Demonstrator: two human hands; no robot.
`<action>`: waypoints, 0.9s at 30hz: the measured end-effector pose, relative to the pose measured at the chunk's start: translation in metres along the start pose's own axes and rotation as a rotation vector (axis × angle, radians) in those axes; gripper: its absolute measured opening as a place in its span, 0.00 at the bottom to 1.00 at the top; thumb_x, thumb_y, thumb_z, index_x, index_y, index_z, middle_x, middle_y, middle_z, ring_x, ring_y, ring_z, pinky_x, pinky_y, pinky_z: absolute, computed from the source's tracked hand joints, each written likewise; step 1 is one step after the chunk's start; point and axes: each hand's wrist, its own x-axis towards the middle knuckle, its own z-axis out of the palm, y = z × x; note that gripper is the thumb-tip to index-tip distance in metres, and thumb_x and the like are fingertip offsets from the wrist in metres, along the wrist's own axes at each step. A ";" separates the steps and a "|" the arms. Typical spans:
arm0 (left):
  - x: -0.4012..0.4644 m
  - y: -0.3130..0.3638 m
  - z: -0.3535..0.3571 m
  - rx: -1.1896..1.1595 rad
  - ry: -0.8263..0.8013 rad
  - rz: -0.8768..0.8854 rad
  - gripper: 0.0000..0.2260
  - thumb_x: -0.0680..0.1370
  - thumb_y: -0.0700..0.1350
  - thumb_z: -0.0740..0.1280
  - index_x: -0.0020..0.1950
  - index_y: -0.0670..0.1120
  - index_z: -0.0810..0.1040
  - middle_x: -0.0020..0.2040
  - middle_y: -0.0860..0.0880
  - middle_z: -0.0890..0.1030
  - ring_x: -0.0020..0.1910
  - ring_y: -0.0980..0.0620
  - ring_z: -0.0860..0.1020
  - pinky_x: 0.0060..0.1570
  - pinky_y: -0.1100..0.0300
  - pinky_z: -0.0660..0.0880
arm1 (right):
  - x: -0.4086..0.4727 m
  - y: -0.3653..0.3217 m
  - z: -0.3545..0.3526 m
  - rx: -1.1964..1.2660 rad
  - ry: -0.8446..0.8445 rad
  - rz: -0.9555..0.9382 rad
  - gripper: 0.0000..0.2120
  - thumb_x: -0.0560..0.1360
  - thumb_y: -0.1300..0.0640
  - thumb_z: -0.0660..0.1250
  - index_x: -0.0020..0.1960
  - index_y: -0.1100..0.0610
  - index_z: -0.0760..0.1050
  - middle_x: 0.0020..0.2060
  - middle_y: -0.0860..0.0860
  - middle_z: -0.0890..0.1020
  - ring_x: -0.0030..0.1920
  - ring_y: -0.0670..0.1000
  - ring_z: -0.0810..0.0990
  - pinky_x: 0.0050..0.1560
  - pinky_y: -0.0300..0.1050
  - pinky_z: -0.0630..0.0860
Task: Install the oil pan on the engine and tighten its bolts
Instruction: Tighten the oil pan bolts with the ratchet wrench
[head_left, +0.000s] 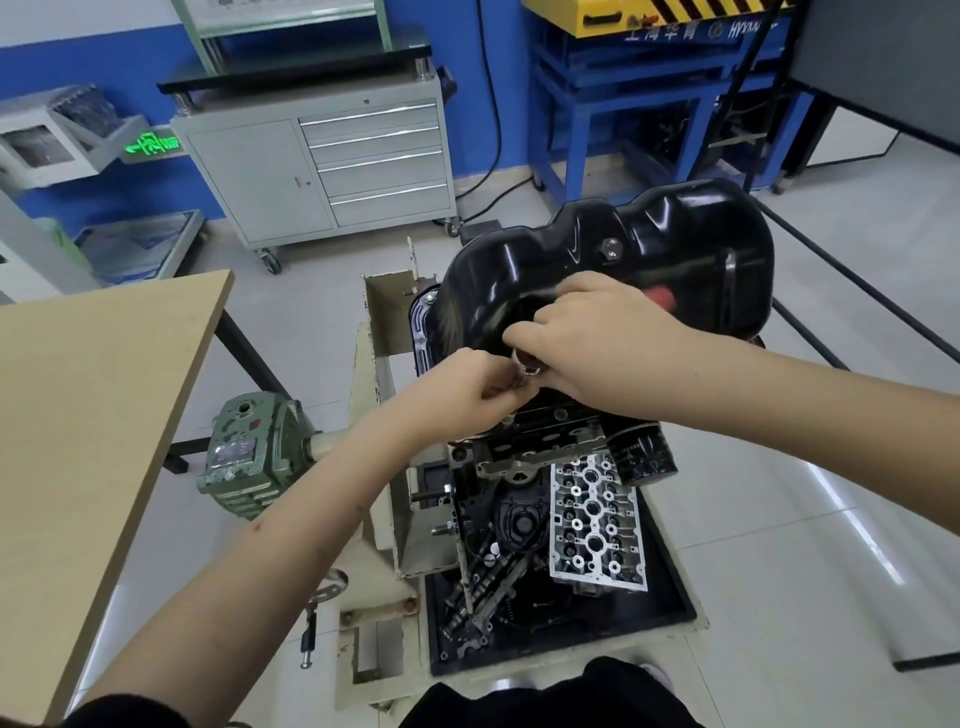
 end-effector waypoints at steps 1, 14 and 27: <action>-0.001 0.000 0.001 -0.004 0.007 0.001 0.17 0.78 0.45 0.62 0.30 0.46 0.68 0.24 0.54 0.68 0.23 0.59 0.67 0.26 0.68 0.62 | 0.000 0.000 -0.001 0.025 -0.010 0.038 0.11 0.78 0.46 0.58 0.53 0.53 0.69 0.42 0.48 0.76 0.49 0.52 0.77 0.50 0.43 0.68; -0.002 0.002 0.004 -0.026 -0.007 0.008 0.11 0.79 0.44 0.61 0.37 0.42 0.71 0.28 0.54 0.71 0.27 0.58 0.68 0.30 0.69 0.64 | 0.000 0.002 -0.005 0.029 -0.045 0.044 0.14 0.76 0.42 0.59 0.45 0.52 0.69 0.34 0.47 0.70 0.42 0.52 0.75 0.32 0.40 0.61; 0.000 -0.001 0.004 -0.062 -0.011 0.021 0.11 0.78 0.43 0.62 0.50 0.35 0.78 0.43 0.40 0.82 0.42 0.43 0.79 0.45 0.52 0.75 | -0.002 0.001 -0.006 0.045 -0.063 0.138 0.19 0.74 0.37 0.58 0.40 0.53 0.65 0.29 0.47 0.64 0.28 0.47 0.63 0.26 0.40 0.55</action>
